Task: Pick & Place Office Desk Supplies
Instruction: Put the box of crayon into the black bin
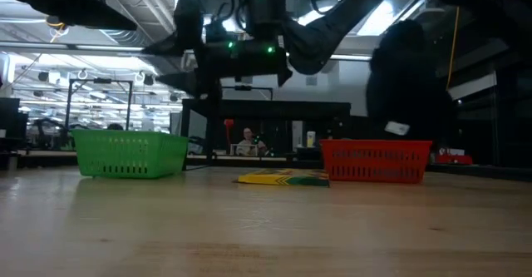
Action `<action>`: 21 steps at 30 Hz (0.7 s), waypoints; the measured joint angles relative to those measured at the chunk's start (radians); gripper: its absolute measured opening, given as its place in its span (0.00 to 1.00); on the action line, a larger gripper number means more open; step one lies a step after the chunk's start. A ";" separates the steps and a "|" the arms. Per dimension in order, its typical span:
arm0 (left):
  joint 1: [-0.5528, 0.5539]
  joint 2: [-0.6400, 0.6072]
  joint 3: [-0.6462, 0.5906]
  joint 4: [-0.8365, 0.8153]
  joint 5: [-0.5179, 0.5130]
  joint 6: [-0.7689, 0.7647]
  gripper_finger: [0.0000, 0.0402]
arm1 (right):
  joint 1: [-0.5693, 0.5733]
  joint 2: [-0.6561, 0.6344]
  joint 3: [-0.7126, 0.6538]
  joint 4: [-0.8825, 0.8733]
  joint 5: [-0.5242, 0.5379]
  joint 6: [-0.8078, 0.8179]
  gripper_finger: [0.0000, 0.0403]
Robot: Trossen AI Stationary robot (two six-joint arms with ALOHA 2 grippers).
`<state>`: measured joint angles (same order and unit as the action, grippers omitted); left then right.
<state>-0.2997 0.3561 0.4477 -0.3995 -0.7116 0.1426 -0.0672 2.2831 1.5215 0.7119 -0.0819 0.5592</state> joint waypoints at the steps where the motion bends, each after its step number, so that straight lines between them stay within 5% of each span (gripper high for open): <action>1: 0.000 0.000 0.000 0.002 0.000 0.002 0.10 | -0.003 -0.009 0.000 -0.001 -0.024 -0.002 0.65; 5: 0.000 0.000 0.000 0.008 0.050 0.003 0.10 | -0.009 -0.028 0.001 0.004 -0.165 -0.004 0.65; 12: 0.000 0.029 0.000 0.073 0.313 0.012 0.10 | 0.059 -0.028 0.001 -0.008 -0.490 -0.022 0.65; 21: 0.000 0.188 0.000 0.183 0.401 0.044 0.10 | 0.222 -0.028 0.001 -0.141 -0.573 -0.073 0.65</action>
<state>-0.3000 0.5442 0.4477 -0.2164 -0.3107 0.1869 0.1550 2.2547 1.5223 0.5712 -0.6549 0.4866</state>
